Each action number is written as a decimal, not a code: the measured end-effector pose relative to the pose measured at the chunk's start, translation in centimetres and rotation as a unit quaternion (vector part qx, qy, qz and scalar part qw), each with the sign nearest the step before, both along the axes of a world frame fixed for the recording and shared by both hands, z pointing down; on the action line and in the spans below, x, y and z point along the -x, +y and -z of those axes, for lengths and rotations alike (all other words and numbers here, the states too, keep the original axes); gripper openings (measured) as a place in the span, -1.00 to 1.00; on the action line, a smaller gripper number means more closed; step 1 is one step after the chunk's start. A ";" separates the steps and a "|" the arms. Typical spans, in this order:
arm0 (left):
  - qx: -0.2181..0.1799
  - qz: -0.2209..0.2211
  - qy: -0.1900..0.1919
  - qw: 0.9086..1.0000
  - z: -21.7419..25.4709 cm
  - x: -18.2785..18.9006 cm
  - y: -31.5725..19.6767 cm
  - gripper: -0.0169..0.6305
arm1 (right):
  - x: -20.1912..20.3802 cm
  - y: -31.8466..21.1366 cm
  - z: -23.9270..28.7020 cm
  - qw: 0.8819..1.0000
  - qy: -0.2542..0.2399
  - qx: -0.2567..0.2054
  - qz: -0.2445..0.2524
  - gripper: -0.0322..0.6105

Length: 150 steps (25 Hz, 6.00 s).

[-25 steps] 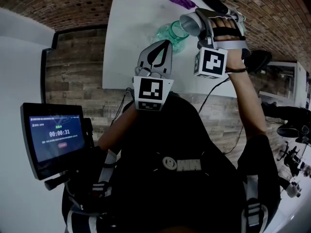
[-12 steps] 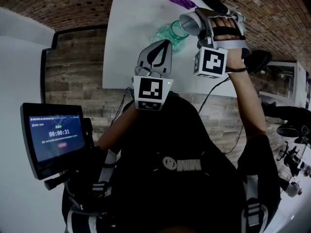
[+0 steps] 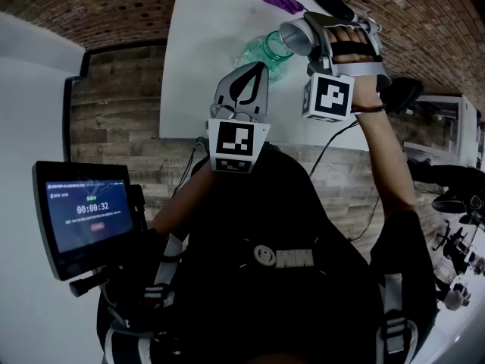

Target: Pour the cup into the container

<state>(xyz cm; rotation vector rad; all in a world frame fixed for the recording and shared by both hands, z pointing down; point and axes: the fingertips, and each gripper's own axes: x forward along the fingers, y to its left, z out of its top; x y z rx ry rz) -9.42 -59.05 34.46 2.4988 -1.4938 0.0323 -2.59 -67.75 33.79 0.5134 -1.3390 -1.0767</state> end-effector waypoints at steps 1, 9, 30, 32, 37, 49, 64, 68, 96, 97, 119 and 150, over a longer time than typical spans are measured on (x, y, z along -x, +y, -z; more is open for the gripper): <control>0.000 0.000 0.000 1.000 0.0 0.0 0.0 -0.95 | 0.0 0.0 0.1 1.000 0.000 -0.001 0.000 -0.01; 0.000 0.000 0.001 1.000 -0.1 0.0 0.1 -0.95 | -0.1 -0.2 0.0 1.000 0.013 -0.006 0.002 -0.01; -0.006 0.009 0.009 1.000 0.5 -0.7 1.0 -0.95 | -0.1 0.6 0.5 0.999 0.023 -0.011 0.020 0.00; -0.006 0.009 0.009 1.000 0.5 -0.8 1.0 -0.95 | 0.1 0.6 0.5 0.999 0.025 -0.009 0.025 -0.01; -0.007 0.007 0.011 1.000 0.6 -0.9 1.1 -0.95 | 0.7 0.7 0.4 0.999 0.033 -0.008 0.039 -0.01; -0.008 0.003 0.012 1.000 0.5 -1.2 1.2 -0.95 | 0.9 0.6 0.5 0.997 0.057 -0.013 0.055 -0.01; -0.005 0.004 0.007 1.000 0.4 -1.1 1.1 -0.95 | 1.4 0.8 0.2 0.996 0.060 -0.013 0.067 0.00; -0.005 0.005 0.006 1.000 0.3 -1.0 1.1 -0.95 | 1.5 0.8 0.1 0.996 0.055 -0.012 0.067 -0.01; 0.002 0.015 0.001 1.000 0.4 -0.8 0.8 -0.95 | 3.0 0.4 1.4 0.982 0.091 -0.083 0.144 0.00; 0.002 0.015 0.000 1.000 0.3 -0.8 0.8 -0.95 | 3.1 0.5 1.5 0.983 0.080 -0.079 0.143 -0.01; 0.001 0.017 -0.020 1.000 0.3 -2.0 0.9 -0.95 | 0.3 1.1 1.1 0.967 -0.243 0.074 0.013 0.00; 0.074 0.007 -0.112 0.991 -3.6 -15.1 5.0 -0.95 | -19.1 4.9 -14.9 0.727 -0.604 0.250 -0.211 0.00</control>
